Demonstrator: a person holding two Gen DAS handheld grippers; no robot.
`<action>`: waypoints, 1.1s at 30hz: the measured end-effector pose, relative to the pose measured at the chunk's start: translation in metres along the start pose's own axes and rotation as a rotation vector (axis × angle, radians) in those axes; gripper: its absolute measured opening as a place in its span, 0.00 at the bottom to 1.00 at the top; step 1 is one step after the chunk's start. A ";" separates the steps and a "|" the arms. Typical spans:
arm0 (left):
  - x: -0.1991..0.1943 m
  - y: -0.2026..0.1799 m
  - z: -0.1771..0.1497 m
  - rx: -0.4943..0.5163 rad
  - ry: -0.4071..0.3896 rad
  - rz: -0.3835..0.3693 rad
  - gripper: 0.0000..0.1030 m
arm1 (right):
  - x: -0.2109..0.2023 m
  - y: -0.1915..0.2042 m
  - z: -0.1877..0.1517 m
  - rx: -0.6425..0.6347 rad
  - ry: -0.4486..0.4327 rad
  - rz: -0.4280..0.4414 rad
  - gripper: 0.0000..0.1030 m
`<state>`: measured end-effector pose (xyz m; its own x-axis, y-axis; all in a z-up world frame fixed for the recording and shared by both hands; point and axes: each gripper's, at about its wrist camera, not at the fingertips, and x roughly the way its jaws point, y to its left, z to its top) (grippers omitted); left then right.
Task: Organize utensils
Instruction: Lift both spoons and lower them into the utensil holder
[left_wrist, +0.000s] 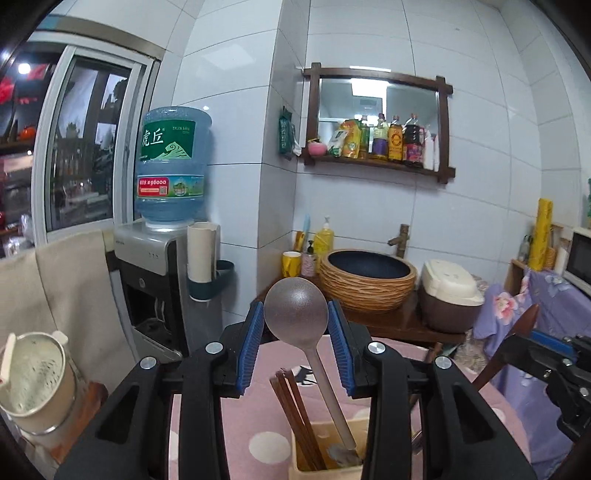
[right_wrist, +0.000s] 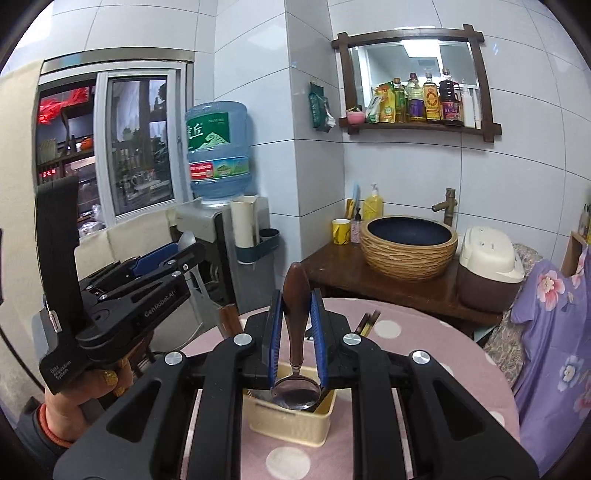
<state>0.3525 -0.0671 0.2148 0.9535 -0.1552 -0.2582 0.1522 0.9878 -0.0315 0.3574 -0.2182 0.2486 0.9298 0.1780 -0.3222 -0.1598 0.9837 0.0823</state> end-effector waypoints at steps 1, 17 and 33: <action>0.006 -0.001 -0.001 0.010 0.009 0.006 0.35 | 0.007 -0.003 0.001 0.005 0.007 -0.006 0.16; 0.021 0.006 -0.028 0.044 0.039 0.037 0.35 | 0.055 -0.016 -0.034 0.025 0.079 -0.038 0.16; 0.034 -0.002 -0.051 0.123 0.060 0.095 0.35 | 0.062 -0.008 -0.046 0.016 0.101 -0.042 0.16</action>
<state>0.3719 -0.0735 0.1569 0.9486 -0.0567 -0.3115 0.0965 0.9888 0.1136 0.4017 -0.2141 0.1847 0.8972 0.1395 -0.4190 -0.1157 0.9899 0.0819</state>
